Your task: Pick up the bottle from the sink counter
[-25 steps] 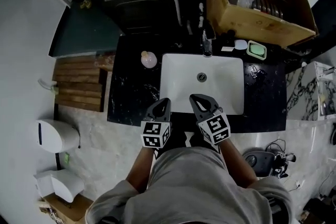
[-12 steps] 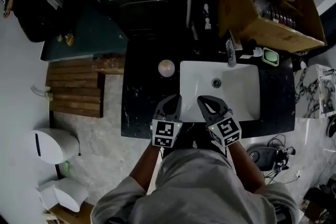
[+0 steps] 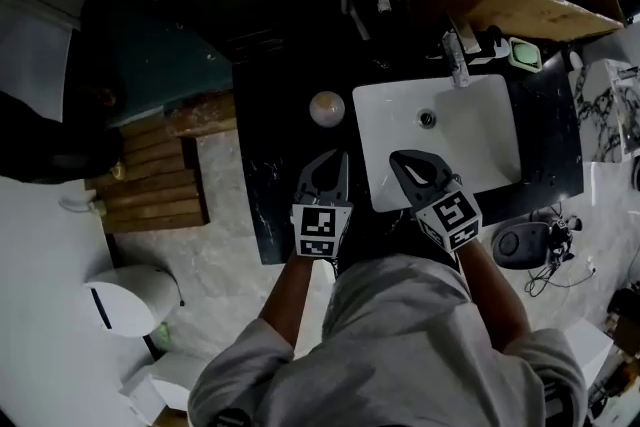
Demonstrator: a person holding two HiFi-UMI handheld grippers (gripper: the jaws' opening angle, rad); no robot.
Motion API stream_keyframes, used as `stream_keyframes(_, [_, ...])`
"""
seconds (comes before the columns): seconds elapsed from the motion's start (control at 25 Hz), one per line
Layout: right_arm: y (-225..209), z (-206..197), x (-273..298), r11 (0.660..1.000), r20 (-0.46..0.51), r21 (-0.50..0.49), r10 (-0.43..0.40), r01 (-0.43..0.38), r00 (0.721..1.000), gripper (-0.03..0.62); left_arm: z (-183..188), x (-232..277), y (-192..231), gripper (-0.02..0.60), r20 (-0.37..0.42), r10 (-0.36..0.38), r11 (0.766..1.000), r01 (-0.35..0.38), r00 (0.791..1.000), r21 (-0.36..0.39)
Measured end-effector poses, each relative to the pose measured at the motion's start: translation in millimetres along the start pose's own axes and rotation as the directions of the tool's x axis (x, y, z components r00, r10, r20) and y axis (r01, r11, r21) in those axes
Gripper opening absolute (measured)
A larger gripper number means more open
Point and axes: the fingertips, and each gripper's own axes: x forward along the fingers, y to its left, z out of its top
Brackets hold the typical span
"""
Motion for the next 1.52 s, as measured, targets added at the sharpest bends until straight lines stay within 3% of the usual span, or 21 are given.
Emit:
stream_keyframes(0.16, [3, 1, 6, 0.998, 0.017, 0.066, -0.017, 0.016, 1.000, 0.008, 15, -1, 10, 0.014, 0.126, -0.019, 0.998, 0.010, 0.992, 0.070])
stream_keyframes(0.24, [5, 7, 5, 0.997, 0.034, 0.068, -0.031, 0.028, 0.999, 0.008, 22, 0, 19, 0.014, 0.196, 0.009, 0.990, -0.037, 0.981, 0.140])
stream_keyframes(0.32, [8, 13, 4, 0.999, 0.041, 0.038, -0.039, 0.038, 0.998, 0.008, 24, 4, 33, 0.014, 0.227, 0.054, 0.986, -0.088, 0.972, 0.141])
stream_keyframes(0.48, [14, 12, 7, 0.996, 0.040, 0.075, -0.047, 0.044, 0.998, 0.008, 17, 15, 52, 0.014, 0.216, 0.091, 0.985, -0.119, 0.972, 0.124])
stream_keyframes(0.64, [16, 3, 4, 0.995, 0.011, 0.068, -0.075, 0.074, 0.997, 0.008, 15, 19, 54, 0.014, 0.201, 0.077, 0.985, -0.106, 0.977, 0.138])
stream_keyframes(0.84, [10, -1, 2, 0.992, 0.004, 0.087, -0.091, 0.090, 0.996, 0.008, 22, 23, 51, 0.014, 0.248, 0.025, 0.995, -0.048, 0.969, 0.086])
stream_keyframes(1.08, [15, -3, 1, 0.992, -0.013, 0.089, -0.089, 0.090, 0.996, 0.008, 23, 26, 62, 0.020, 0.239, 0.023, 0.995, -0.046, 0.971, 0.091])
stream_keyframes(1.24, [19, -1, -1, 0.994, -0.023, 0.071, -0.078, 0.079, 0.997, 0.008, 17, 34, 67, 0.097, 0.168, -0.005, 0.993, -0.015, 0.986, 0.120])
stream_keyframes(1.4, [16, -5, -4, 0.993, -0.032, 0.082, -0.086, 0.088, 0.996, 0.008, 21, 36, 61, 0.135, 0.184, -0.074, 0.990, 0.049, 0.980, 0.133])
stream_keyframes(1.52, [13, -6, -5, 0.992, -0.035, 0.085, -0.091, 0.093, 0.995, 0.008, 22, 43, 61, 0.175, 0.204, -0.115, 0.991, 0.100, 0.972, 0.084])
